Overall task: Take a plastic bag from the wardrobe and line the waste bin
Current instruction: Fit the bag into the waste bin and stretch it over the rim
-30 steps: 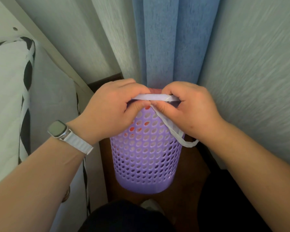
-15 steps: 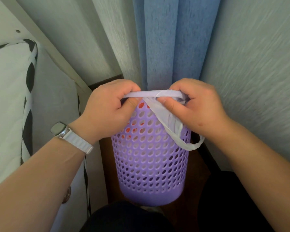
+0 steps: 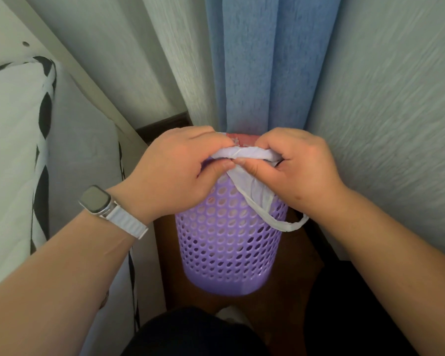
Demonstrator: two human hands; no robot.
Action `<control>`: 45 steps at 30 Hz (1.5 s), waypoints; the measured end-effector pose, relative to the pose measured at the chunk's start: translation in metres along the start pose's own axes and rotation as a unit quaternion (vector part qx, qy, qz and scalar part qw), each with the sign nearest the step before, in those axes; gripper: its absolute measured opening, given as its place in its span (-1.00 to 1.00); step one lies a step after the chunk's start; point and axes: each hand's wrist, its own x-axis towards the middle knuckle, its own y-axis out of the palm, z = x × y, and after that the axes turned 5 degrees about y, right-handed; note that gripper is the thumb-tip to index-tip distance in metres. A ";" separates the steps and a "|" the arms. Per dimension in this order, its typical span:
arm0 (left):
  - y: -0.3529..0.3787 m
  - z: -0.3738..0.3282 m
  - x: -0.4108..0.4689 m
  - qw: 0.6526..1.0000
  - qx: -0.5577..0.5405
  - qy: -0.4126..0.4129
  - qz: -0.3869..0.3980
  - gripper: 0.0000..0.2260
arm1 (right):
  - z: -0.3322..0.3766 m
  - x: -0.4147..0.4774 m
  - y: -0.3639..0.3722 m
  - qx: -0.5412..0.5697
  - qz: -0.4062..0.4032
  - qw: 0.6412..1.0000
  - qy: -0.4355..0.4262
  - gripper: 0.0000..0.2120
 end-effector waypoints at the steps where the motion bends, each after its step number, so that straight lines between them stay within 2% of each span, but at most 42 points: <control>1: 0.001 -0.001 -0.001 1.000 -0.006 -0.004 0.005 -0.79 | -0.001 0.000 0.000 0.002 0.007 1.000 -0.004 -0.64; 6: 0.002 0.000 -0.004 0.999 -0.023 -0.039 0.012 -0.78 | -0.008 0.004 -0.004 0.027 0.053 0.998 -0.029 -0.72; 11: 0.000 0.007 -0.006 0.996 -0.042 -0.074 -0.019 -0.74 | -0.013 0.014 -0.015 0.013 0.050 0.998 -0.035 -0.72; 15: 0.000 0.007 -0.007 0.992 -0.074 -0.098 -0.038 -0.74 | -0.012 0.012 -0.014 0.031 0.045 0.998 0.011 -0.71; 19: -0.003 0.005 -0.006 0.991 -0.089 -0.086 -0.046 -0.77 | -0.010 0.008 -0.010 0.054 0.019 0.997 0.051 -0.66; 26: -0.002 -0.003 -0.001 0.999 -0.037 -0.031 -0.011 -0.78 | -0.001 0.003 -0.003 -0.015 0.013 1.000 0.011 -0.68; 30: 0.001 0.000 -0.003 0.999 -0.032 -0.036 -0.002 -0.79 | 0.003 0.003 -0.003 0.032 0.042 0.998 0.016 -0.78; 32: 0.001 0.003 -0.005 0.999 -0.022 -0.044 -0.012 -0.77 | 0.002 0.006 -0.007 0.066 0.064 0.996 0.005 -0.83; 35: -0.002 0.006 -0.005 0.996 -0.019 -0.071 -0.045 -0.75 | -0.004 0.012 -0.015 0.070 0.056 0.996 -0.011 -0.77; 38: -0.005 0.006 -0.005 0.993 -0.017 -0.089 -0.078 -0.74 | -0.010 0.016 -0.021 0.080 0.037 0.996 0.012 -0.71; 45: -0.003 0.004 -0.005 0.987 -0.024 -0.117 -0.107 -0.72 | -0.010 0.011 -0.016 0.106 0.018 0.992 0.065 -0.75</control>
